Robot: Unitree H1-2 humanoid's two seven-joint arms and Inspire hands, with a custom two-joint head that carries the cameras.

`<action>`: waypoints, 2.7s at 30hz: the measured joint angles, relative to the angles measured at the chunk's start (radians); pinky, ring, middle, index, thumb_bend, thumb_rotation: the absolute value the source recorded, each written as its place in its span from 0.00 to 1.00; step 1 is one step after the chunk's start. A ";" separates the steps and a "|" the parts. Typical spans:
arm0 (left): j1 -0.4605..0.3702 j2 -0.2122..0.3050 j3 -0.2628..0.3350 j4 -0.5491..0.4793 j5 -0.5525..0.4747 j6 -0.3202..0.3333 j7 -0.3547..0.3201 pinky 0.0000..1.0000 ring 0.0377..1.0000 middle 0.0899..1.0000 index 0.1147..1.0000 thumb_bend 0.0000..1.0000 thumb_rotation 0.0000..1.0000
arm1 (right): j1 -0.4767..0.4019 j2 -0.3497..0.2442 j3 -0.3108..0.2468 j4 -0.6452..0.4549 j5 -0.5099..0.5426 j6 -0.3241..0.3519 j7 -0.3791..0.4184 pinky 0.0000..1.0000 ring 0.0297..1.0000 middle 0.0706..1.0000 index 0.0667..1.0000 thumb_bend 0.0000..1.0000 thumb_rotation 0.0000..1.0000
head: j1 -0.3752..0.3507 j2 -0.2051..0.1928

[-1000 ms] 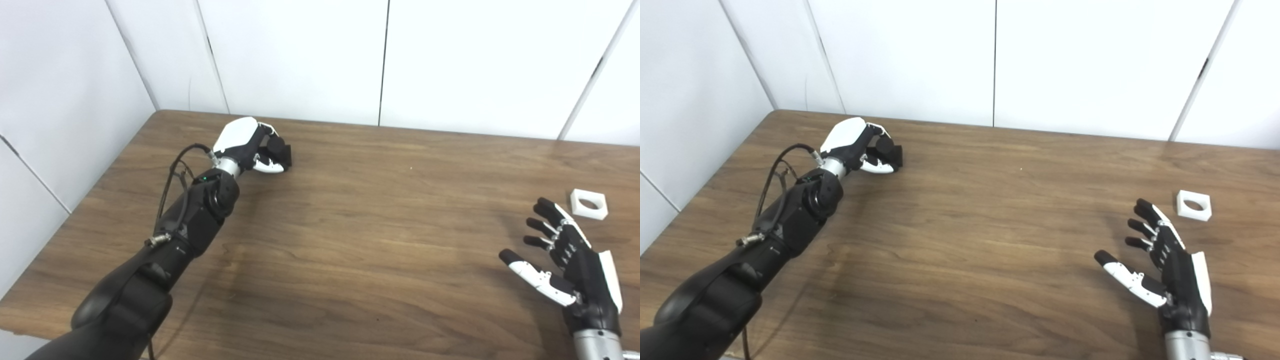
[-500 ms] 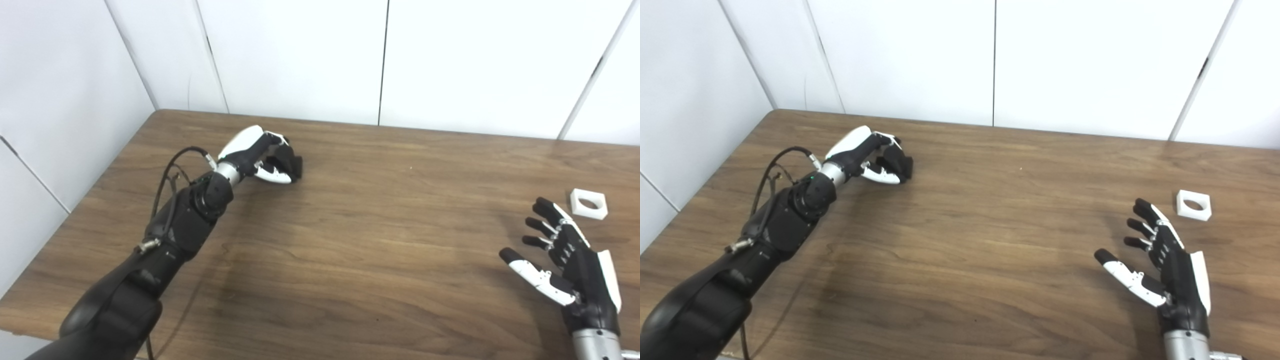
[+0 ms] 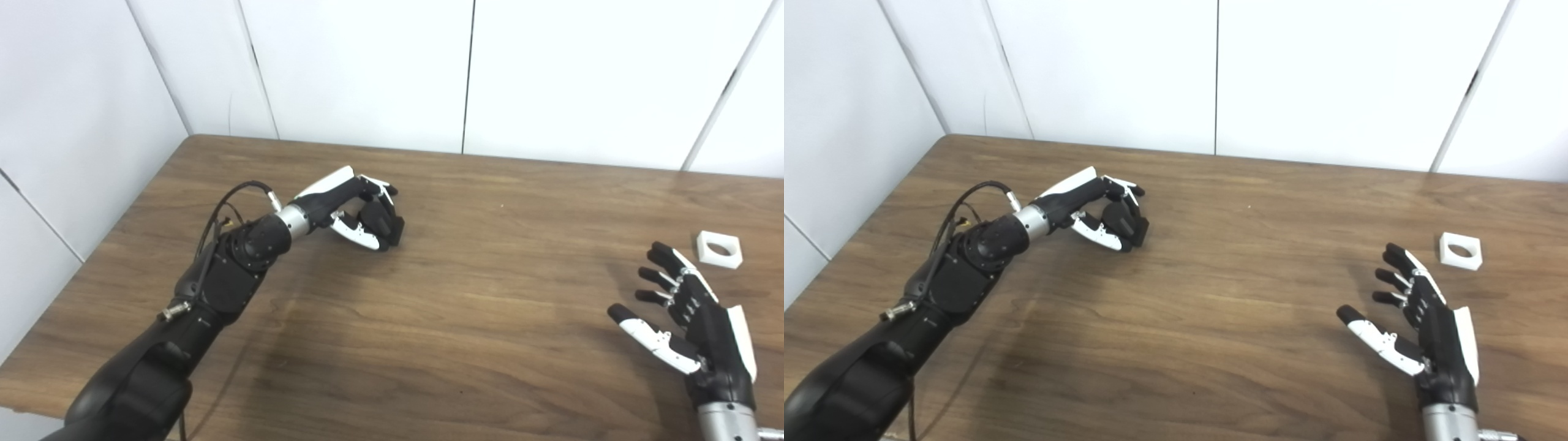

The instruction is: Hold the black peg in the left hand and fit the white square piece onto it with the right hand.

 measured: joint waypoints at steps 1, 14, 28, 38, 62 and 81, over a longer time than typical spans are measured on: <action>0.000 0.000 -0.004 -0.010 0.001 0.000 -0.011 0.81 0.91 0.86 0.43 0.51 0.08 | 0.000 0.002 0.000 0.000 0.001 0.000 0.000 0.68 0.80 0.85 0.84 0.69 0.31 | -0.002 0.000; 0.015 -0.041 -0.059 -0.122 0.000 -0.022 -0.120 0.81 0.91 0.85 0.43 0.52 0.08 | 0.000 0.003 0.001 0.002 -0.010 -0.017 -0.021 0.67 0.79 0.85 0.84 0.71 0.34 | -0.043 0.017; 0.020 -0.077 -0.148 -0.177 0.013 -0.078 -0.158 0.81 0.90 0.85 0.43 0.52 0.08 | 0.000 0.008 0.003 0.001 -0.039 -0.020 -0.033 0.67 0.80 0.85 0.85 0.71 0.37 | -0.110 0.038; -0.013 -0.088 -0.250 -0.177 0.152 -0.198 -0.117 0.85 0.90 0.85 0.43 0.52 0.08 | 0.000 0.017 0.002 -0.005 -0.040 -0.014 -0.035 0.67 0.79 0.84 0.83 0.73 0.38 | -0.140 0.055; -0.072 -0.080 -0.354 -0.159 0.196 -0.227 -0.110 0.86 0.91 0.87 0.62 0.91 0.15 | -0.004 0.023 0.000 -0.011 -0.025 0.002 -0.037 0.67 0.80 0.85 0.84 0.73 0.37 | -0.141 0.074; -0.070 -0.092 -0.335 -0.146 0.184 -0.224 -0.106 0.80 0.92 0.87 0.56 0.89 0.12 | -0.019 -0.004 -0.022 -0.050 -0.015 0.021 -0.028 0.75 0.82 0.85 0.84 0.70 0.34 | -0.146 0.081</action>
